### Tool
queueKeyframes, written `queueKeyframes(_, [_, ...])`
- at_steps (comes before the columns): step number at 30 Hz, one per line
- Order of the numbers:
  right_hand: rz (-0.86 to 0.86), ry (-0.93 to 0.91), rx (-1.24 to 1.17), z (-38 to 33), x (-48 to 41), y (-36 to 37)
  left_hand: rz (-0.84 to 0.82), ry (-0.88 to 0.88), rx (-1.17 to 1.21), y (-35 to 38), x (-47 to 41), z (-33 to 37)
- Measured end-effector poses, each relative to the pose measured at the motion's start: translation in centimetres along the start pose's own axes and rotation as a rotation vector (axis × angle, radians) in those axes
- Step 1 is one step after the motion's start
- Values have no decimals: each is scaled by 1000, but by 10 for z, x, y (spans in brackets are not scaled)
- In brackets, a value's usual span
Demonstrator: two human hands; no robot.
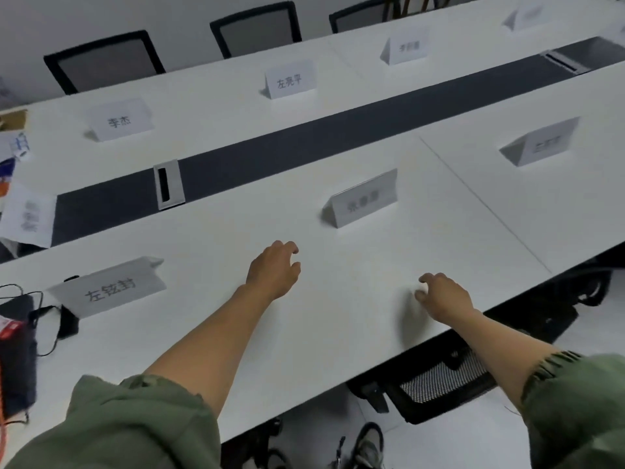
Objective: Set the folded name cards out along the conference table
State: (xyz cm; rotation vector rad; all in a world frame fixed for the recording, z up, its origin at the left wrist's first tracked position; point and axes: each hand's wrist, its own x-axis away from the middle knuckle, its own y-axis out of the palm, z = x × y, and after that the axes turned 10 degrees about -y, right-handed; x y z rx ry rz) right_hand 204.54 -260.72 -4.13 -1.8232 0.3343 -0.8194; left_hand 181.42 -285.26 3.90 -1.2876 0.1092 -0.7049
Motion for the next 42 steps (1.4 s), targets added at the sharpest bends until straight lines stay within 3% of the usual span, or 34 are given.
queueKeyframes(10, [49, 67, -83, 49, -65, 0, 23, 39, -35, 5, -97, 78])
queueKeyframes(14, [170, 48, -6, 62, -103, 6, -4, 67, -31, 11, -155, 100])
queueKeyframes(22, [246, 130, 17, 73, -117, 48, -236, 136, 1, 52, -234, 115])
queueKeyframes(37, [256, 137, 8, 74, -118, 46, -282, 161, 49, 70, -224, 119])
queueKeyframes(42, [310, 118, 18, 77, -119, 48, -207, 125, 13, 64, -216, 122])
